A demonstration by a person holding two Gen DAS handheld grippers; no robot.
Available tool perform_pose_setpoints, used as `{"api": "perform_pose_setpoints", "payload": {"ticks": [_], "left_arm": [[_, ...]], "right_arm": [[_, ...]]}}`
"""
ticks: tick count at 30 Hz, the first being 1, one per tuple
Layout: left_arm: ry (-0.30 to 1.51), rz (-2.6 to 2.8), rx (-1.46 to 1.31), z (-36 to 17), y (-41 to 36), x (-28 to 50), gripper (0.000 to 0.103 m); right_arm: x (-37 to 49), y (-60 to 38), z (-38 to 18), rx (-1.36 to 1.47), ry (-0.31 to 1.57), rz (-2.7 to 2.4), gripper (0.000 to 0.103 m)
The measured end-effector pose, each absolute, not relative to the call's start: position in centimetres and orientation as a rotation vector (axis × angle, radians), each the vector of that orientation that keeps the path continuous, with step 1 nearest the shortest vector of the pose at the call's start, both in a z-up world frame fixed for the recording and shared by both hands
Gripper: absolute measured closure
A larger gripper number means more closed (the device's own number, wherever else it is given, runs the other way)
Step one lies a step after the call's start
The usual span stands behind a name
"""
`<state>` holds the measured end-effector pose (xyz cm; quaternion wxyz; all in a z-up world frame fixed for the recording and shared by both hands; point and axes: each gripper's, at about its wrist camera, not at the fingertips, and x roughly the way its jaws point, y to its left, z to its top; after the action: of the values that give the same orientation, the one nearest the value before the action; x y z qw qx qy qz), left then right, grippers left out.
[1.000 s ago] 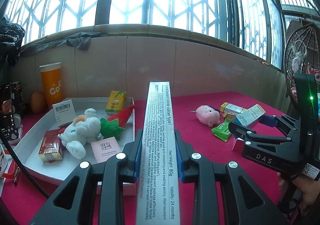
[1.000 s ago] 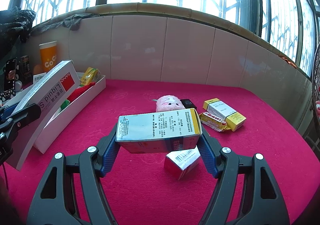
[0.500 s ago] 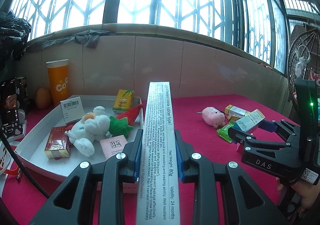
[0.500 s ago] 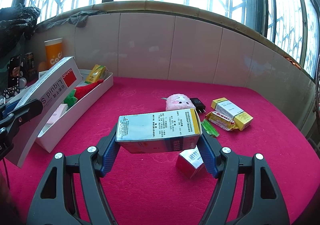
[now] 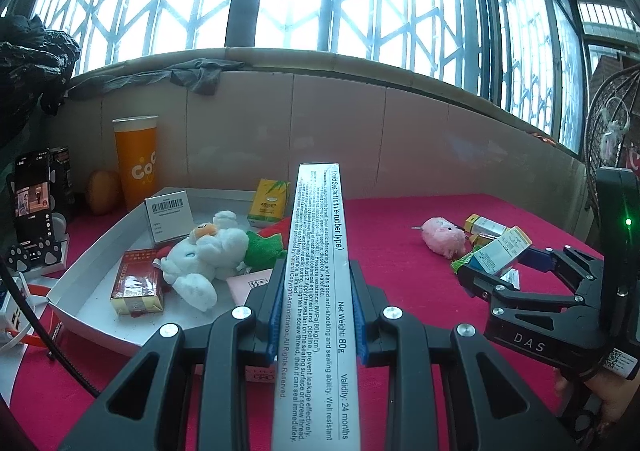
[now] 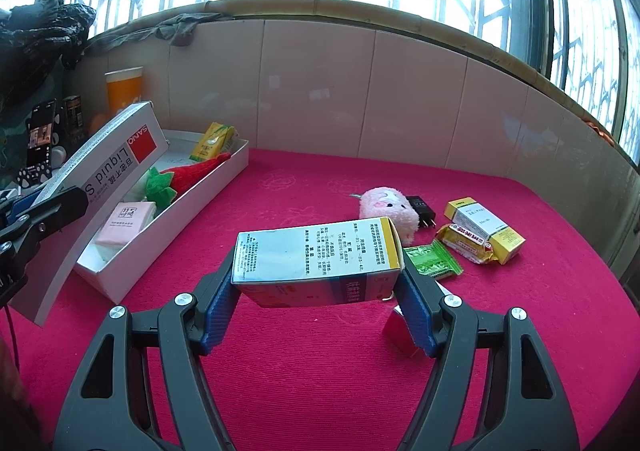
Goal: Organize objects
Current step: 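Carry the tube box with the left gripper while the right carries the white box over the tray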
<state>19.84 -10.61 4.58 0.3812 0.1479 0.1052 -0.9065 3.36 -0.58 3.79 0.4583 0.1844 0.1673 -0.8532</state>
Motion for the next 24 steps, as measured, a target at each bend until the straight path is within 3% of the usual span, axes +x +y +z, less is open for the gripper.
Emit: {"api": "perform_pose_setpoints", "payload": {"ticks": [24], "left_arm": [[0.285, -2.241, 0.352, 4.6, -12.1, 22.8, 0.076]], "right_arm": [[5.2, -1.9, 3.6, 0.433, 0.446, -2.043, 0.031]]}}
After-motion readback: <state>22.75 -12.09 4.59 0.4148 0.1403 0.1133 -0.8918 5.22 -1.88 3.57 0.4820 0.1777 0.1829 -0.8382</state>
